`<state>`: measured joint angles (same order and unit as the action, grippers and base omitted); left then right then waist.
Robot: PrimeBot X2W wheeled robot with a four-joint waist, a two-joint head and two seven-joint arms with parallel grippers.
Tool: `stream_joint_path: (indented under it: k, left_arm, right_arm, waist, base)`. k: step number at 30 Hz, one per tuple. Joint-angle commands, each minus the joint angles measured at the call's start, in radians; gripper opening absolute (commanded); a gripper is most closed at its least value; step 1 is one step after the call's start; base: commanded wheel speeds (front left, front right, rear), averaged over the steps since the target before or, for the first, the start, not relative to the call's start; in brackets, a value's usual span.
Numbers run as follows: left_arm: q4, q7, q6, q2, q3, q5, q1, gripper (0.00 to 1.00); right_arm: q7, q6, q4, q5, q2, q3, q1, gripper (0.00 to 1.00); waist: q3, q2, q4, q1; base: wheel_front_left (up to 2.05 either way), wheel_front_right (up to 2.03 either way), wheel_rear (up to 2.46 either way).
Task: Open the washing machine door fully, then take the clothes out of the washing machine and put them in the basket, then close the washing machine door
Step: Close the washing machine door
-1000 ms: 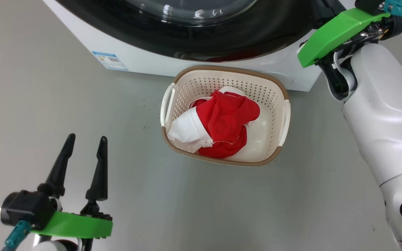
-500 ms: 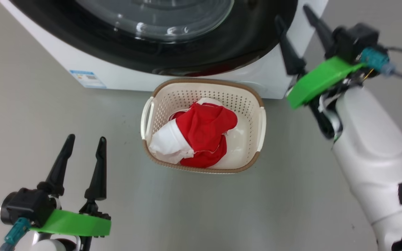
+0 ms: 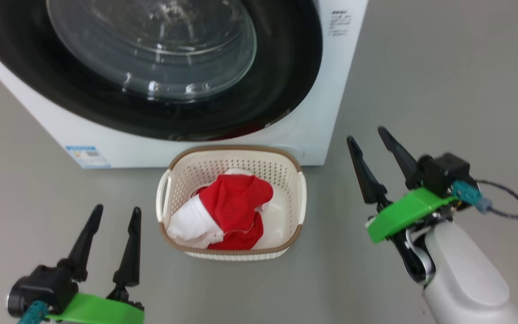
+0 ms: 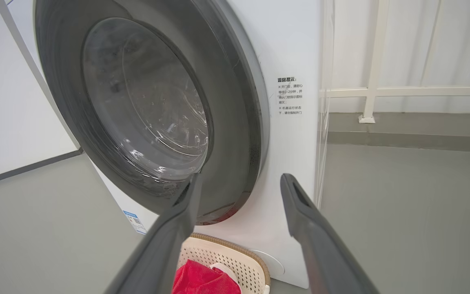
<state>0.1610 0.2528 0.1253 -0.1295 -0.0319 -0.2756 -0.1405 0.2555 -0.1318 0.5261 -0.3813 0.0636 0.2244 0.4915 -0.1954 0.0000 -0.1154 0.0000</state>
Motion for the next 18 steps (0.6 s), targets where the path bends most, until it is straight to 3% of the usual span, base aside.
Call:
stream_joint_path:
  k: [1, 11, 18]
  left_arm:
    - [-0.019, 0.009, 0.005, -0.016, 0.038, -0.002, 0.008, 1.0]
    - [-0.012, 0.009, 0.005, -0.015, 0.056, -0.025, 0.086, 1.0]
    - [-0.019, 0.009, 0.005, -0.002, 0.081, -0.003, 0.146, 1.0]
  right_arm:
    - [0.006, 0.001, -0.036, -0.009, -0.013, 0.002, -0.031, 1.0]
    - [0.006, 0.001, -0.124, 0.053, -0.013, -0.067, -0.185, 1.0]
    - [0.006, 0.001, -0.263, 0.096, -0.01, -0.094, -0.311, 1.0]
  waist:
    - [0.08, 0.0, 0.067, 0.0]
    - [0.184, 0.0, 0.126, 0.0]
    - [0.234, 0.0, 0.14, 0.0]
  base:
    - [0.0, 0.0, 0.0]
    - [0.0, 0.0, 0.0]
    - [0.0, 0.0, 0.0]
